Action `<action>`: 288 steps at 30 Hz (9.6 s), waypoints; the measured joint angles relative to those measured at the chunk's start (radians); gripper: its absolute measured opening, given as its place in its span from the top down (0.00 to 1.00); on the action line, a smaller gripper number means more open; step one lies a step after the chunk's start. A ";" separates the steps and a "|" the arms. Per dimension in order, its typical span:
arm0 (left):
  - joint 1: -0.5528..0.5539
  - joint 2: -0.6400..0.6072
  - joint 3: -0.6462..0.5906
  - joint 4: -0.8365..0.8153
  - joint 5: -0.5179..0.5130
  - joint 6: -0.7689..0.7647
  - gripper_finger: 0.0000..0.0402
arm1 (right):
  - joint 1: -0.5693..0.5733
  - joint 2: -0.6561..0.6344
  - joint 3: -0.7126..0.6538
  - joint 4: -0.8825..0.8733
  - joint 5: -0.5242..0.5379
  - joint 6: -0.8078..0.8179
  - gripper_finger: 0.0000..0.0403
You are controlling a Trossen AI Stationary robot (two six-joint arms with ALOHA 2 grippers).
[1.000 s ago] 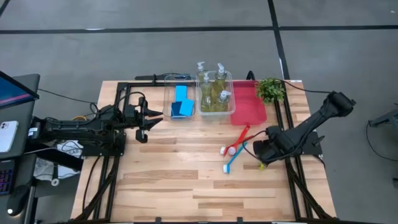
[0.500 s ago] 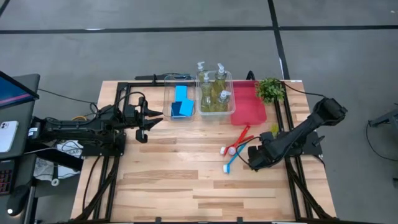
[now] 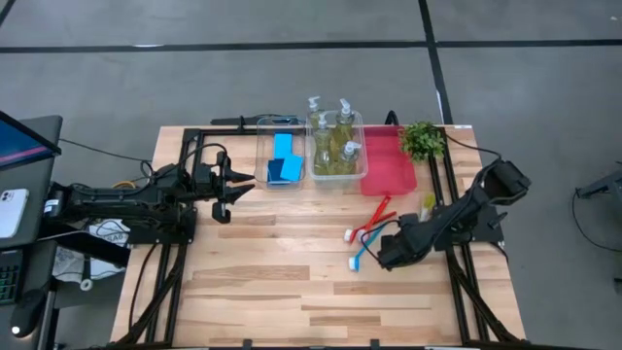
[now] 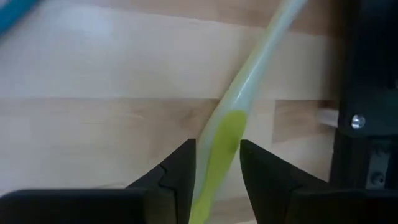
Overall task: Pick & Place Kitchen Sink Supplies
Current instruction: Put the yellow dish brush into the red bin, then put the blue dish brush into the red bin
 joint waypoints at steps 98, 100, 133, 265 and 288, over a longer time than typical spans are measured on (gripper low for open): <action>0.000 0.000 0.000 0.004 0.000 0.000 0.74 | -0.589 0.049 0.538 -0.483 0.110 -1.082 0.83; 0.000 0.000 0.000 0.004 0.000 0.000 0.74 | -0.636 0.049 0.538 -0.479 0.104 -1.138 0.83; 0.000 0.000 0.000 0.004 0.000 0.000 0.74 | -0.923 0.059 0.538 -0.366 0.086 -1.531 0.76; 0.000 0.000 0.000 0.007 0.000 -0.003 0.74 | -0.321 -0.162 0.755 -0.319 0.532 -1.419 0.96; 0.000 0.000 0.000 0.004 0.000 -0.003 0.74 | -0.744 -0.139 0.710 -0.289 0.596 -1.334 0.94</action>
